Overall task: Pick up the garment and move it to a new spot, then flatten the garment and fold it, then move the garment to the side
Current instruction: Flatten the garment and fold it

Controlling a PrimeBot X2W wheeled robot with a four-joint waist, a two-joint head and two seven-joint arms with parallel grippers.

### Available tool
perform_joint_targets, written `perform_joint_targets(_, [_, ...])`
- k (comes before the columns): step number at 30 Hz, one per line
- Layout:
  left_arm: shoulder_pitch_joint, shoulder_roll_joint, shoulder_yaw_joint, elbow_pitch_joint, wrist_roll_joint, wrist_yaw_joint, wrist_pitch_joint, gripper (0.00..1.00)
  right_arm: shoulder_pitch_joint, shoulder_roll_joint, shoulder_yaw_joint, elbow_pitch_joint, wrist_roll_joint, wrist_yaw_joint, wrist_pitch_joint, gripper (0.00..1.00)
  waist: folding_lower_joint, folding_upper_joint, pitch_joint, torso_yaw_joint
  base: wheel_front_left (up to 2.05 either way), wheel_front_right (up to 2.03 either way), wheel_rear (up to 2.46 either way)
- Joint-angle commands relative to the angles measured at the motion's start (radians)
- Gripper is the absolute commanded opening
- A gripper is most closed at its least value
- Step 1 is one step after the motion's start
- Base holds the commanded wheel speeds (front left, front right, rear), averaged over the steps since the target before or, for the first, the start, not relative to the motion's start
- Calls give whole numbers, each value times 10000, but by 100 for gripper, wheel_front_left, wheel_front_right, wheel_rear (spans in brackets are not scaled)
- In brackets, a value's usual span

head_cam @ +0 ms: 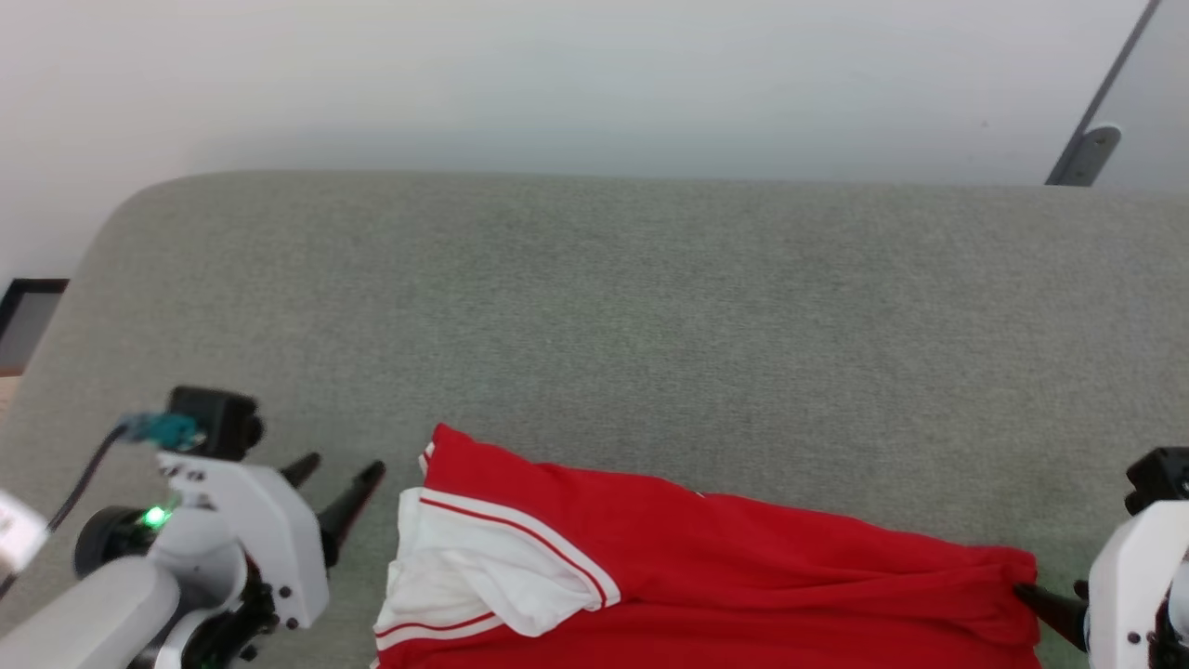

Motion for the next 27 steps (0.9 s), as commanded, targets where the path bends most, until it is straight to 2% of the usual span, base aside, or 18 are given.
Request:
perform_joint_targets(1, [417,75,212,-54,156,147,-700,100,205,40,-159,70,-67,-16,74,100,0,0,-101,162,0,0,0])
perform_joint_targets(11, [2228,172,1429,153,529,724,-4615,100,478,16,-259,915,-272,-16,21,100,0,0,-185,705,0,0,0])
perform_joint_targets(16, [2918,-146,2303,438,581,795,-5229,100,121,-64,32,1732,-231,-16,-368,100,0,0,-131,937,0,0,0])
perform_joint_targets(21, [3610,-863,3515,628,1173,472,-5292,100,-194,-7,654,2773,-5,-15,-732,100,0,0,-79,1092,0,0,0])
perform_joint_targets(22, [3762,-1001,3716,662,1365,382,-5292,100,-248,-9,799,2984,70,-15,-747,49,0,0,-69,1120,0,0,0])
perform_joint_targets(23, [3856,-1188,3962,654,1468,274,-5295,100,-308,2,889,3155,96,-15,-824,13,0,0,-54,1149,0,0,0])
perform_joint_targets(24, [3966,-1318,4162,658,1610,180,-5297,100,-362,-12,953,3306,109,-15,-910,0,0,0,-47,1176,0,0,0])
perform_joint_targets(27, [4265,-1646,4588,714,1938,-66,-5299,100,-523,-16,1146,3633,232,-15,-1036,0,0,0,-18,1222,0,0,0])
